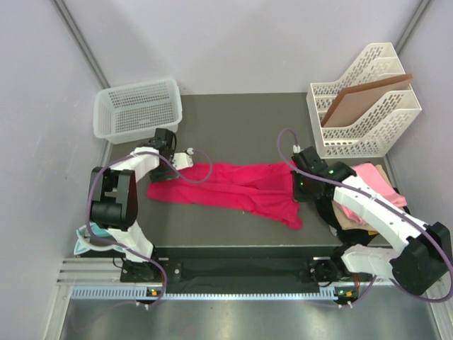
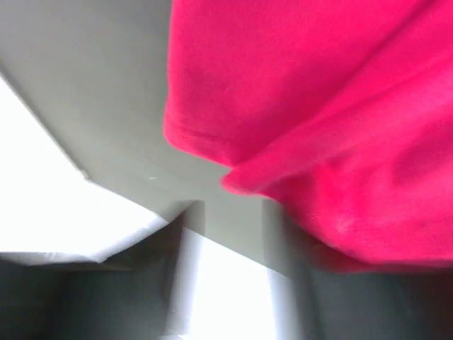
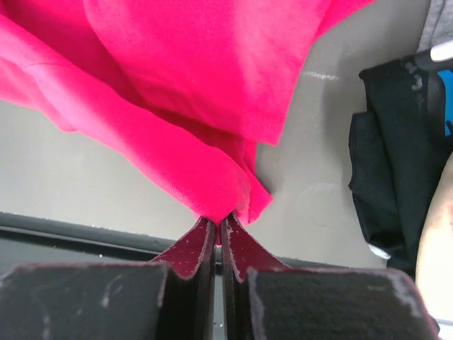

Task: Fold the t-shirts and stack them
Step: Fold the other side of the tshirt into a rectangle

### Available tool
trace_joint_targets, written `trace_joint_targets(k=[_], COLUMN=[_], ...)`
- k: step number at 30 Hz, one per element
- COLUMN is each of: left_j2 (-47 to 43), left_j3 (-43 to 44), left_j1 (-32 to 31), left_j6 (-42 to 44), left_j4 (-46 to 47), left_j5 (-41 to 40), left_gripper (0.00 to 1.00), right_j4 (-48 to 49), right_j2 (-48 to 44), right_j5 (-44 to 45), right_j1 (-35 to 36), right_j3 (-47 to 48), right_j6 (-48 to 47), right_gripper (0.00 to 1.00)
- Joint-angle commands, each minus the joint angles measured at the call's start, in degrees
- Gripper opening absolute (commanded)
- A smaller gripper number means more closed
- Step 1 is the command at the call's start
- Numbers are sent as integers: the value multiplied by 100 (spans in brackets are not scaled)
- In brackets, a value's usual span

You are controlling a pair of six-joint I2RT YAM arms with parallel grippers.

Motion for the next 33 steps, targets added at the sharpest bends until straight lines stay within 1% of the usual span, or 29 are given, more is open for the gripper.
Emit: trace_joint_targets(k=[1,3,4,6,9,13,14,15,17,18,21,23,28,33], left_j2=[-293,-522,-601,-742,-917,-1199,-1269,-1296,-1322,-1287,-998,-779,-707,-461], left_j3=[-41,107,204,537,959,1023,996,848,550,261,-57,-155,-340,-331], left_j1=[15,15,32,32,6,-117,-143,-161,-214,-205,-187,-170,-56,94], left_j6=[37,-77,-251,-472,-920,-1465,-1527,-1554,-1545,-1554,-1598,-1607,-1572,-1449], left_j4=[582,486,407,82,-603,-1201,-1333,-1535,-1502,-1449,-1536,-1598,-1352,-1097], left_j5=[-242,-111,125,267,802,1506,1933,2086,2079,1965,1815,1780,1666,1542], left_gripper=[99,99,99,99,99,99,99,99,99,99,98,96,97,96], right_j4=[347,374,383,426,488,576,628,646,734,760,883,945,1085,1384], right_j2=[72,80,80,89,159,309,379,405,510,555,678,739,871,1222], right_j5=[24,24,24,24,32,15,-3,-11,-29,-29,-90,-143,-213,-301], right_j1=[-83,-100,-109,-144,-223,-364,-390,-416,-443,-469,-592,-645,-829,-1057], right_j3=[39,12,-5,-23,-6,21,29,38,38,21,-6,-6,3,12], right_j6=[-164,-199,-208,-234,-305,-428,-454,-480,-533,-551,-612,-595,-551,-551], right_gripper=[0,0,0,0,0,0,0,0,0,0,0,0,0,0])
